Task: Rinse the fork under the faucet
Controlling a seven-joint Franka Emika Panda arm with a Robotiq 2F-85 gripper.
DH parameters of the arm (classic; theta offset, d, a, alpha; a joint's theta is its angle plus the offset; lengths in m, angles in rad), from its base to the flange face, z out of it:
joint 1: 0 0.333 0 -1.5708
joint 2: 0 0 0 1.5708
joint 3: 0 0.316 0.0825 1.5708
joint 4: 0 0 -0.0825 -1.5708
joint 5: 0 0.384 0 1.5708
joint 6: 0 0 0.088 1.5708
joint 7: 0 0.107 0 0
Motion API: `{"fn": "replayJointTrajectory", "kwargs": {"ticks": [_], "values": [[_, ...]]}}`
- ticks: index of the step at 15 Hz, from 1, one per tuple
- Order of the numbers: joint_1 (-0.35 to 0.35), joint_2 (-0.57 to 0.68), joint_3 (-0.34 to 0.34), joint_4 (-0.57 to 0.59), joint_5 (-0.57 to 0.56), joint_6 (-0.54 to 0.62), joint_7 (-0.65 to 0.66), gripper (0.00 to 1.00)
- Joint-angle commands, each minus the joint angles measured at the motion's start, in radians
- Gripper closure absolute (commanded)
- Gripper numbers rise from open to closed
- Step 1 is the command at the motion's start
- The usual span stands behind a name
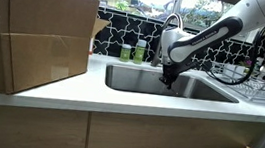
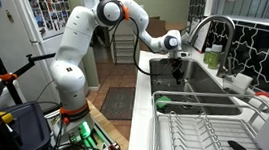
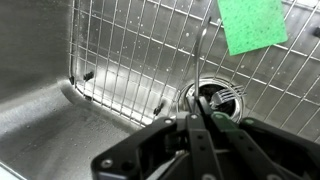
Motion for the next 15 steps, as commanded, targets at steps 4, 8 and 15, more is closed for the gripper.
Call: {"fn": "replayJointTrajectory", "kwargs": {"ticks": [4, 8, 15], "values": [[-0.006, 0.0, 0.029, -0.011, 0.035, 0.016, -0.025, 0.99], [-0.006, 0.021, 0.064, 0.011, 0.085, 0.006, -0.031, 0.99], [-0.023, 0.097, 0.105, 0.065, 0.248, 0.054, -0.041, 0.99]]}}
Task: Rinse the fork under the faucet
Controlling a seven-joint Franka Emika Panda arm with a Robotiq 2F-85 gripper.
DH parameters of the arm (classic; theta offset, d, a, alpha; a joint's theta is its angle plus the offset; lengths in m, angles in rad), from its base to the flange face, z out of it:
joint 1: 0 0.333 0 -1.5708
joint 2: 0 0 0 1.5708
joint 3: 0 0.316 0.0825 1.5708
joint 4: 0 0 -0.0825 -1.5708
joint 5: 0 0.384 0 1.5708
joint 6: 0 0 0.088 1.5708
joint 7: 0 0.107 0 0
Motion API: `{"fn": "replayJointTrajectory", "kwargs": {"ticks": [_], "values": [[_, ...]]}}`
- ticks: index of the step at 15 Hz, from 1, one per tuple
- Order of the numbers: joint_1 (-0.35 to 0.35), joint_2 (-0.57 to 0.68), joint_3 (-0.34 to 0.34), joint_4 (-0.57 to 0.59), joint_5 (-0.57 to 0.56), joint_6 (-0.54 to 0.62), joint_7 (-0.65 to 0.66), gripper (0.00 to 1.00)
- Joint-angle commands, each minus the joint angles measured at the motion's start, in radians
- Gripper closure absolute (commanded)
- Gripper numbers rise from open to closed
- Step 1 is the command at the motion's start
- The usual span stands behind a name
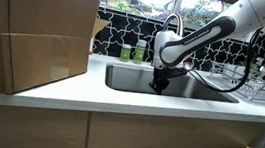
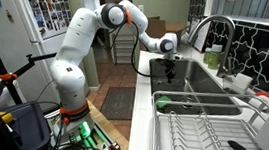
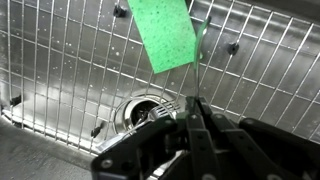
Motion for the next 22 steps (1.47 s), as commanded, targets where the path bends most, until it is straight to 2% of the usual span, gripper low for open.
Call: {"fn": "replayJointTrajectory", "kwargs": {"ticks": [1, 8, 17, 18, 19, 20, 21, 22], "values": [[-0.024, 0.054, 0.016, 0.045, 0.077, 0.037, -0.039, 0.99], [-0.036, 0.113, 0.025, 0.097, 0.156, 0.043, -0.083, 0.99], [-0.038, 0.16, 0.024, 0.143, 0.172, 0.027, -0.107, 0.94], [-0.039, 0.163, 0.024, 0.145, 0.173, 0.027, -0.109, 0.9], [-0.039, 0.164, 0.024, 0.146, 0.174, 0.028, -0.109, 0.81], [-0.042, 0.164, 0.027, 0.147, 0.179, 0.023, -0.112, 0.65], [-0.042, 0.164, 0.026, 0.147, 0.18, 0.023, -0.112, 0.64], [-0.042, 0.161, 0.025, 0.145, 0.179, 0.024, -0.113, 0.58]]}}
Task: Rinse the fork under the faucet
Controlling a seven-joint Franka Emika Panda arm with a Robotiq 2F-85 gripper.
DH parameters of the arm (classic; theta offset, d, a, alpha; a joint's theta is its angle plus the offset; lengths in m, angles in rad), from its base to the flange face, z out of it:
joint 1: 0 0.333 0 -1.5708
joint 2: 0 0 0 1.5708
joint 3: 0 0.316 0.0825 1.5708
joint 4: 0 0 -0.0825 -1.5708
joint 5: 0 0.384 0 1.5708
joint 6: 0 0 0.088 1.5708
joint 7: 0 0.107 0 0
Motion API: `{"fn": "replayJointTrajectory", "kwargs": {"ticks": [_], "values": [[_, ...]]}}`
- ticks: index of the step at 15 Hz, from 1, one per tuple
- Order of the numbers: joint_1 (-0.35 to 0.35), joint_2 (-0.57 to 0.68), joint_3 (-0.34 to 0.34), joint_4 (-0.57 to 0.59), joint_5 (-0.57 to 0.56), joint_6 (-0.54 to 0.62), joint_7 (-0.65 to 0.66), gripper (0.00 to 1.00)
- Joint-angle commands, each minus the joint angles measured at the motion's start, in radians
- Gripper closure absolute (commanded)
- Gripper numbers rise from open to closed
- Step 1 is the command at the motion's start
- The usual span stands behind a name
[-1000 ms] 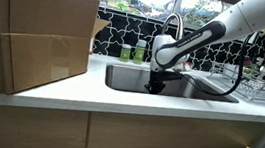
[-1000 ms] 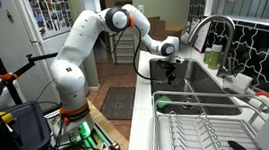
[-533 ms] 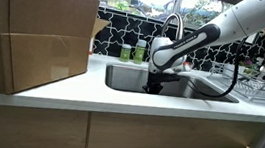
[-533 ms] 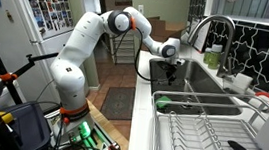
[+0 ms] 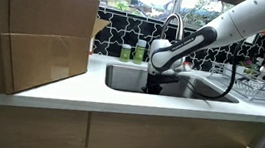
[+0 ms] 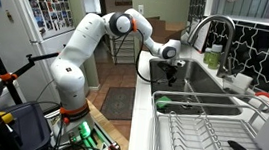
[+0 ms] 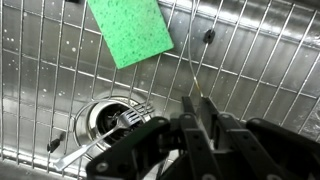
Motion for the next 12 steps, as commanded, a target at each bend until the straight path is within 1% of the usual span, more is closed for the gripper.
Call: {"fn": "replayJointTrajectory", "kwargs": {"ticks": [1, 2, 4, 5, 7, 8, 10, 12], "values": [[-0.019, 0.011, 0.012, 0.02, 0.025, -0.008, -0.028, 0.52], [-0.018, 0.005, 0.011, 0.017, 0.024, -0.006, -0.027, 0.43], [-0.012, -0.021, 0.005, 0.0, 0.017, 0.002, -0.018, 0.29], [-0.007, -0.04, 0.001, -0.011, 0.012, 0.004, -0.012, 0.21], [0.012, -0.092, -0.012, -0.047, 0.002, 0.007, 0.027, 0.05], [0.016, -0.114, -0.015, -0.055, 0.007, -0.004, 0.051, 0.01], [0.044, -0.166, -0.04, -0.083, 0.003, -0.007, 0.175, 0.0], [0.059, -0.219, -0.053, -0.114, 0.005, -0.006, 0.27, 0.0]]}}
